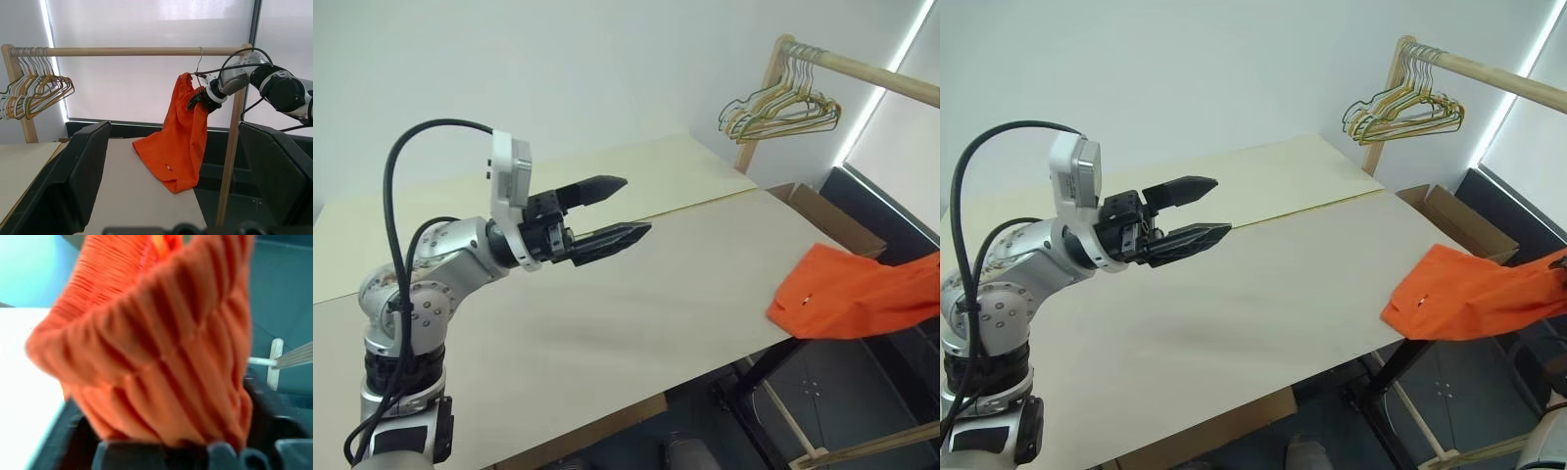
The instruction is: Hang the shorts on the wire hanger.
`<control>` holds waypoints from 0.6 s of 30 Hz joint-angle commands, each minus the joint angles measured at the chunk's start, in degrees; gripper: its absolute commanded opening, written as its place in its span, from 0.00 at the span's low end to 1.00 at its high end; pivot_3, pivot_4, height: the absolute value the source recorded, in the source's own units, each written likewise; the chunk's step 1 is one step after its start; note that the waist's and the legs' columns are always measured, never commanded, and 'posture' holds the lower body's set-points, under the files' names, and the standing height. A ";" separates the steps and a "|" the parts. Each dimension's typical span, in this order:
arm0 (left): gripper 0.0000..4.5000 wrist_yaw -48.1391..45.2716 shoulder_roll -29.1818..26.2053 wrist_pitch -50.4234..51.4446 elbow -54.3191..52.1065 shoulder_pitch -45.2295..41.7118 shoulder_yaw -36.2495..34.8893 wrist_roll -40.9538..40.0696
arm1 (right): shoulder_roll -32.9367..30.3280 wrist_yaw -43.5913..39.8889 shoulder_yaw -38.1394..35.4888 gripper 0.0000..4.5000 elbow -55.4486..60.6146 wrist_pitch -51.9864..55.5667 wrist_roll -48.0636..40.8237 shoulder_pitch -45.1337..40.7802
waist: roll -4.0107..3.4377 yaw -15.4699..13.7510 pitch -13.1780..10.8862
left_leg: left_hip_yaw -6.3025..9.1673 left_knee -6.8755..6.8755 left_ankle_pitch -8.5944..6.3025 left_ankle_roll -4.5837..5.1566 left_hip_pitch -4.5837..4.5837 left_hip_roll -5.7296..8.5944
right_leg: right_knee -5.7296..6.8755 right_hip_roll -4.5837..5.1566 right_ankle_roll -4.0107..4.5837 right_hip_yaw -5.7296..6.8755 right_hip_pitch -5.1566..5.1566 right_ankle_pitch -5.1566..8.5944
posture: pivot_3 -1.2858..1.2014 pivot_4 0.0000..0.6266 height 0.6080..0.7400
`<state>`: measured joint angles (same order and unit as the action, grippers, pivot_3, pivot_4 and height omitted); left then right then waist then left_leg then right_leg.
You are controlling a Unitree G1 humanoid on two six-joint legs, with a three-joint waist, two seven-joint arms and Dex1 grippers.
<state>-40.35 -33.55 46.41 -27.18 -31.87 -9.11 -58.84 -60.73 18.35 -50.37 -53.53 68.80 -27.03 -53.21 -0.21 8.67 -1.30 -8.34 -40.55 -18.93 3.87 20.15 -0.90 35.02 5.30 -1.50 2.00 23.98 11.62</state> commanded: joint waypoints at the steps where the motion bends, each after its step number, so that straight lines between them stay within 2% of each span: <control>1: 1.00 -0.31 -0.25 -1.25 -1.15 -0.37 -0.55 -0.61 | -1.23 0.31 -0.35 0.99 3.57 -1.23 0.06 -1.31 | -0.02 0.00 0.00 | 0.00 0.00 0.00 0.00 0.00 0.00 | 0.00 0.01 0.00 0.00 0.00 0.00 | 0.46 0.00 1.00; 5: 1.00 -0.54 -0.25 -1.46 -1.10 -0.35 -0.48 -0.38 | 0.50 0.91 0.98 0.99 10.02 -1.11 1.05 0.79 | -0.15 -0.04 0.03 | 0.00 0.00 0.00 0.00 0.00 0.00 | -0.01 0.00 -0.01 0.00 0.01 0.00 | 0.46 0.00 1.00; 8: 1.00 -0.64 -0.37 -1.54 -1.10 -0.29 -0.58 -0.21 | 3.31 4.42 2.25 0.99 20.11 -3.33 3.95 2.84 | -0.21 -0.12 0.06 | 0.00 0.00 0.01 -0.02 0.00 -0.01 | 0.02 -0.01 -0.01 0.01 0.01 0.00 | 0.46 0.00 1.00; 12: 1.00 -0.94 -0.86 -1.49 -1.01 -0.22 -0.95 -0.22 | 8.83 9.93 8.97 0.99 41.52 -12.79 11.84 7.67 | -0.64 -0.16 0.13 | -0.07 0.01 0.04 -0.07 -0.01 0.01 | 0.09 0.00 -0.09 -0.07 0.09 0.02 | 0.46 0.00 1.00; 18: 1.00 -1.54 -2.06 -1.96 -0.97 0.68 -1.54 0.52 | 16.25 10.33 20.04 0.99 63.83 -27.26 21.03 12.93 | -0.80 -0.08 0.21 | -0.20 0.25 0.19 -0.33 -0.37 0.00 | 0.19 -0.12 -0.34 -0.19 0.07 0.18 | 0.47 0.00 1.00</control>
<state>-41.53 -34.74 46.13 -27.19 -31.11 -9.18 -58.57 -44.54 28.98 -32.44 5.59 45.96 -8.11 -39.97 -1.01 8.59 -1.09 -8.58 -40.25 -18.72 3.50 19.70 -0.90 35.23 5.17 -1.91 1.77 24.04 11.84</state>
